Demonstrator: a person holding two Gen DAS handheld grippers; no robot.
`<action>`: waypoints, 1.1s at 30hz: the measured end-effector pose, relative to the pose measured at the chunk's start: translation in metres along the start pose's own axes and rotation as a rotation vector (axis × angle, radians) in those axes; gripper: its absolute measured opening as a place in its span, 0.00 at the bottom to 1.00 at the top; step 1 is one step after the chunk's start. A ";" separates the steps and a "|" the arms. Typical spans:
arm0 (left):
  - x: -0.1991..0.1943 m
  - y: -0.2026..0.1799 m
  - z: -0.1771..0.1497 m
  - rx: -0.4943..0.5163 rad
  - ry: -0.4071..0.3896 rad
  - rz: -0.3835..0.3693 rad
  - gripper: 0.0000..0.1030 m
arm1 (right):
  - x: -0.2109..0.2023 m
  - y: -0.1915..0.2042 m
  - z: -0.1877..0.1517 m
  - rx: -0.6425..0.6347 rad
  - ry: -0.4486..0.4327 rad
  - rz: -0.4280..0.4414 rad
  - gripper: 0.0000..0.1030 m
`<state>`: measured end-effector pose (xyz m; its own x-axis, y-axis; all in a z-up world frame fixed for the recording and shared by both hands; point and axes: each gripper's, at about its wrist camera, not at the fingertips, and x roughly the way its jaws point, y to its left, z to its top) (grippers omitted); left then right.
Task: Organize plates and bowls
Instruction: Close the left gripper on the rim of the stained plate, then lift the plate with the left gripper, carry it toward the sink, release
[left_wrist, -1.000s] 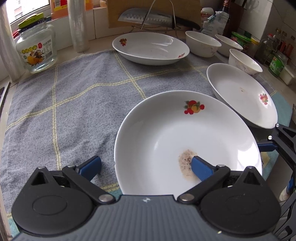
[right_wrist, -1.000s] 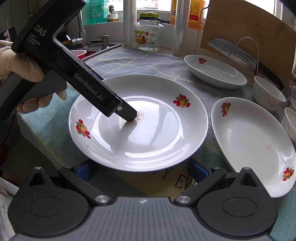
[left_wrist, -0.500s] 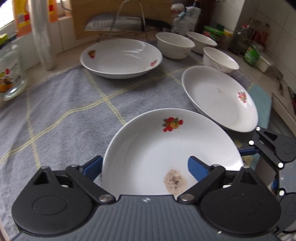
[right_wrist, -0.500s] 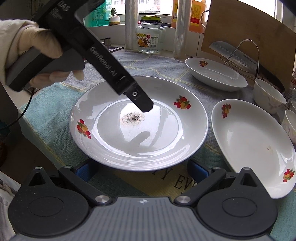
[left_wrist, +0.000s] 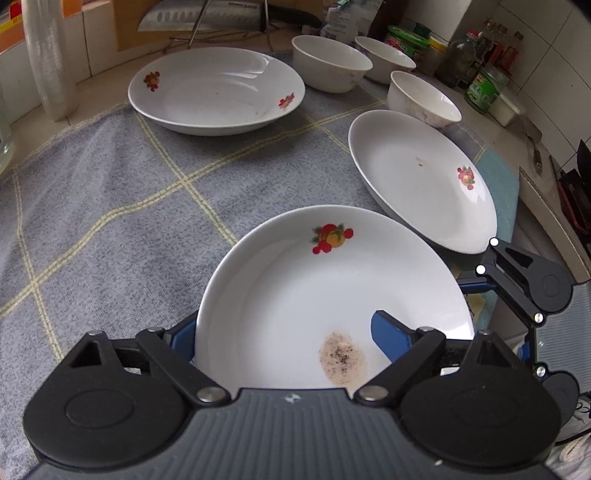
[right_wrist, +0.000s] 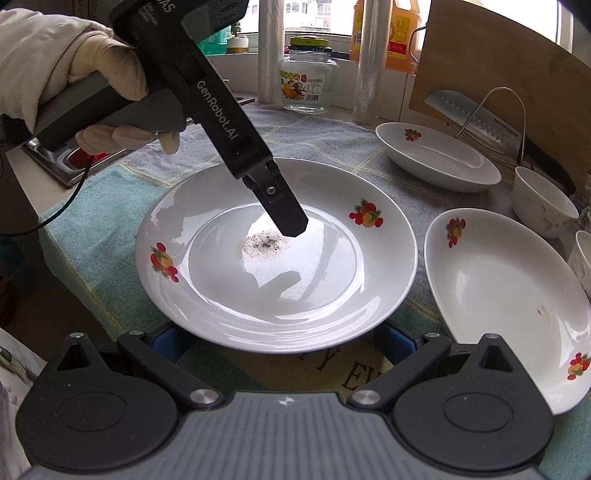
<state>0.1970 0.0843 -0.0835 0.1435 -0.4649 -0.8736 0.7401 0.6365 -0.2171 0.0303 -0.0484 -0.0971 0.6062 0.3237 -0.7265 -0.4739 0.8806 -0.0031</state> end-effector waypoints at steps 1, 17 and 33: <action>0.000 0.000 0.000 0.002 0.004 -0.001 0.89 | 0.000 0.000 0.000 0.000 -0.001 0.001 1.00; 0.002 0.004 0.003 0.005 0.015 -0.012 0.83 | 0.003 0.000 0.004 -0.029 -0.004 0.012 1.00; -0.012 0.009 -0.005 -0.041 -0.033 -0.001 0.83 | 0.002 0.001 0.019 -0.039 0.026 0.033 1.00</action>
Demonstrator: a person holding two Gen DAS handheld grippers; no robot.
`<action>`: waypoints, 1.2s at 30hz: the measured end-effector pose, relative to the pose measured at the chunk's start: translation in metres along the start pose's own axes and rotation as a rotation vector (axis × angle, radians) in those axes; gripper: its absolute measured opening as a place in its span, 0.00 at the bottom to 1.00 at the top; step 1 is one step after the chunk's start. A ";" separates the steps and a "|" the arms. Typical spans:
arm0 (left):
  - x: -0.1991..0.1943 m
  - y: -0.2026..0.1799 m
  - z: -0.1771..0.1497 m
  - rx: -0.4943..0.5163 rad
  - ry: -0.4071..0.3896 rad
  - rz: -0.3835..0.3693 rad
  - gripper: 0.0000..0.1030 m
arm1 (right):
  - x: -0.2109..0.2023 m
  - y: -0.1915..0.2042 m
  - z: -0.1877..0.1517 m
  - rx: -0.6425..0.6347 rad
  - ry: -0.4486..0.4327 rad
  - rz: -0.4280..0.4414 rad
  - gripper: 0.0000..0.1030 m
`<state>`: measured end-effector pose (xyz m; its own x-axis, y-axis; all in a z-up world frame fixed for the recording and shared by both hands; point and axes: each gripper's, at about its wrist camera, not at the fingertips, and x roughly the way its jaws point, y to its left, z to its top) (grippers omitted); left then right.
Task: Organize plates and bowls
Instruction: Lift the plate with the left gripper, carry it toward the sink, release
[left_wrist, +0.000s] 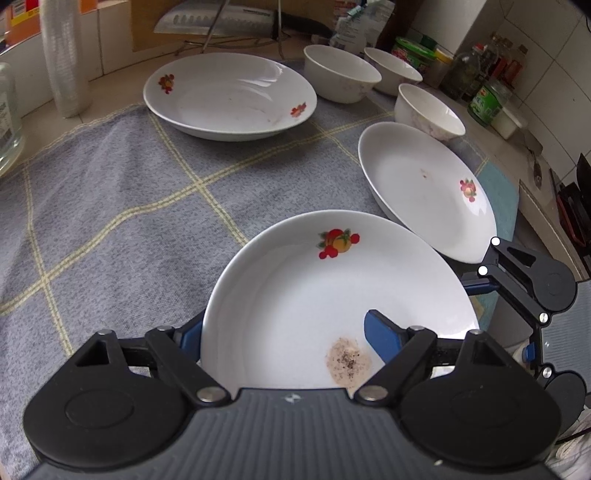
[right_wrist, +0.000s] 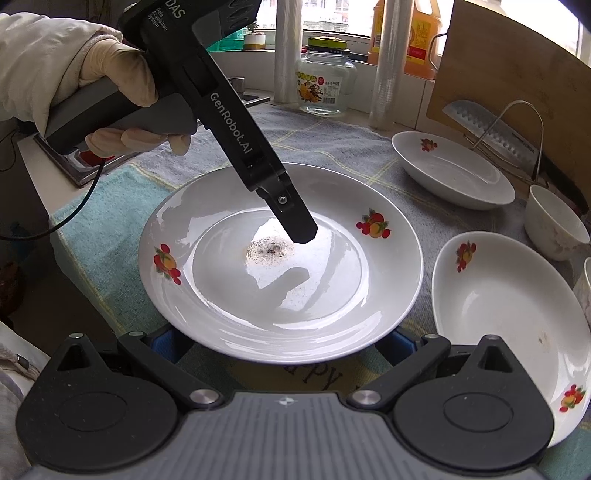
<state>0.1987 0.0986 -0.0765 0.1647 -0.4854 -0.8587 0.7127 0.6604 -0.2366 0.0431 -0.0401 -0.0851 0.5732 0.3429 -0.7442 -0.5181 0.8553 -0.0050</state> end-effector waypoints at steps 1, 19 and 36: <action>-0.002 0.001 0.000 -0.004 -0.004 0.002 0.83 | 0.000 0.001 0.001 -0.005 0.000 0.002 1.00; -0.046 0.058 -0.010 -0.092 -0.086 0.080 0.83 | 0.037 0.014 0.060 -0.101 -0.024 0.080 1.00; -0.065 0.131 -0.017 -0.136 -0.124 0.121 0.83 | 0.091 0.035 0.111 -0.150 -0.033 0.114 1.00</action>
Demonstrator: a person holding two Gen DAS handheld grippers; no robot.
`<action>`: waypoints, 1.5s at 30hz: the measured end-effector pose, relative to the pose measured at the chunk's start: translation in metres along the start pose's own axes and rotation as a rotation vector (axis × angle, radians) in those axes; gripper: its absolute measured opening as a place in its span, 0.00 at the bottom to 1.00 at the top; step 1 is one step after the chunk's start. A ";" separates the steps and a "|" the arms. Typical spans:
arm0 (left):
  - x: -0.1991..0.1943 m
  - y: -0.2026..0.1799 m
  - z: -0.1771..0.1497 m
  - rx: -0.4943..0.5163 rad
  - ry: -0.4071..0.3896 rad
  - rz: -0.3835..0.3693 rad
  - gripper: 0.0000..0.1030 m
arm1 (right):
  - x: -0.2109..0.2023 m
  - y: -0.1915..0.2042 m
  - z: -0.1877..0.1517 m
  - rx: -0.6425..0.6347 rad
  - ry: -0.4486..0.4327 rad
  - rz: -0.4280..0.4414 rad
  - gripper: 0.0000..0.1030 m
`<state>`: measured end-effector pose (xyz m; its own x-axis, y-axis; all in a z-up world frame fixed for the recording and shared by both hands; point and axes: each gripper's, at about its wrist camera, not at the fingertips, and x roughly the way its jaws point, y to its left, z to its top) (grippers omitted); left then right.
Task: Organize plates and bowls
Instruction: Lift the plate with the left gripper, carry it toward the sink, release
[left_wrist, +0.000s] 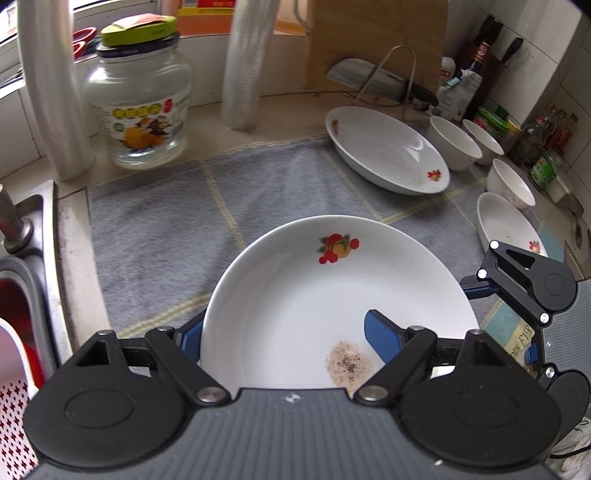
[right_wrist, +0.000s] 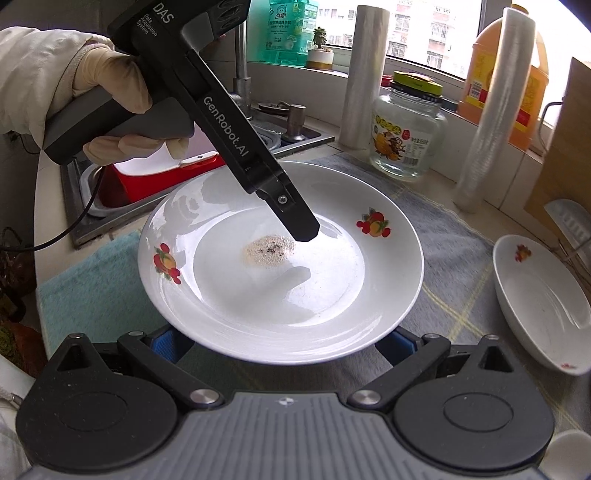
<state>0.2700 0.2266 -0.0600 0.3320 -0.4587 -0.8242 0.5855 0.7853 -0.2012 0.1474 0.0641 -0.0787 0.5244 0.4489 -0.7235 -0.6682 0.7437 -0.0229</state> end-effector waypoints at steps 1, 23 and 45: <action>0.001 0.003 0.001 -0.001 -0.002 0.001 0.83 | 0.003 -0.001 0.001 0.001 0.002 0.000 1.00; 0.017 0.031 0.000 -0.028 -0.023 0.006 0.83 | 0.027 -0.001 0.007 0.014 0.051 -0.027 1.00; -0.056 -0.048 -0.037 0.091 -0.322 0.138 0.95 | -0.039 -0.009 -0.004 0.163 0.054 -0.123 1.00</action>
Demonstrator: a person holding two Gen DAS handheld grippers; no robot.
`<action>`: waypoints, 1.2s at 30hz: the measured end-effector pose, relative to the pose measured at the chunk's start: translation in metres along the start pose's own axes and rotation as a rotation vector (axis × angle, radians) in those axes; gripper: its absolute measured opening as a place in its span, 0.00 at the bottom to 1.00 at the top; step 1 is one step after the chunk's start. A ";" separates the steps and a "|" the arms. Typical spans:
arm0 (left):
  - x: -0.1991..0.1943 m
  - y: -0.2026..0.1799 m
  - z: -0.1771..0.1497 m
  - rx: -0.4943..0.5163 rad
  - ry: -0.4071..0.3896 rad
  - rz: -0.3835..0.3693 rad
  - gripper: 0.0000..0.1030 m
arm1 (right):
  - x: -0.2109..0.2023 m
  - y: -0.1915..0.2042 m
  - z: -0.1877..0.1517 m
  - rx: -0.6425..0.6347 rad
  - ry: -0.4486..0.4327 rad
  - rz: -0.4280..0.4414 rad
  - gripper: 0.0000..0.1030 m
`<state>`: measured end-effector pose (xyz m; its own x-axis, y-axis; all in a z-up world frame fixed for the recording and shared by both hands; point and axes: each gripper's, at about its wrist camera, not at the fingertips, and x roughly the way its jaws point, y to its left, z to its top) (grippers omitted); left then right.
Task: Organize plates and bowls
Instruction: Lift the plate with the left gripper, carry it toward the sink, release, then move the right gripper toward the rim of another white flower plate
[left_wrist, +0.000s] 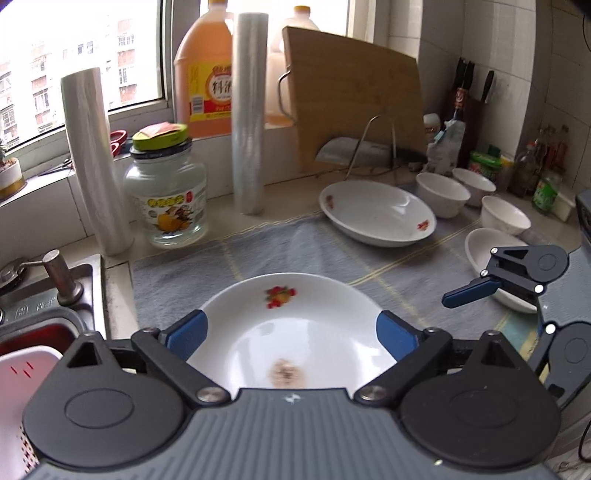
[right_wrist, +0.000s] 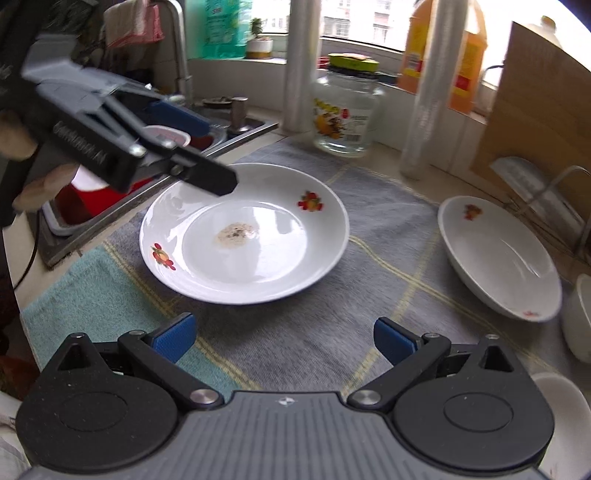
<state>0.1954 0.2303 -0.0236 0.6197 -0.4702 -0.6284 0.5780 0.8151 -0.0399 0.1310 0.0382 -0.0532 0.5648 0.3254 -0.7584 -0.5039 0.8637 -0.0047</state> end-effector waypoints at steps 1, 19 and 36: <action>-0.002 -0.005 -0.002 -0.006 -0.004 -0.003 0.95 | -0.004 0.000 -0.002 0.010 -0.003 -0.008 1.00; -0.009 -0.089 -0.033 -0.049 -0.008 -0.131 0.95 | -0.079 -0.024 -0.066 0.292 0.009 -0.290 1.00; 0.034 -0.171 -0.023 0.051 0.063 -0.215 0.95 | -0.127 -0.096 -0.126 0.459 0.021 -0.423 1.00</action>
<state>0.1058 0.0828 -0.0561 0.4457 -0.6080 -0.6570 0.7205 0.6793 -0.1398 0.0256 -0.1340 -0.0388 0.6389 -0.0847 -0.7646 0.0954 0.9950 -0.0304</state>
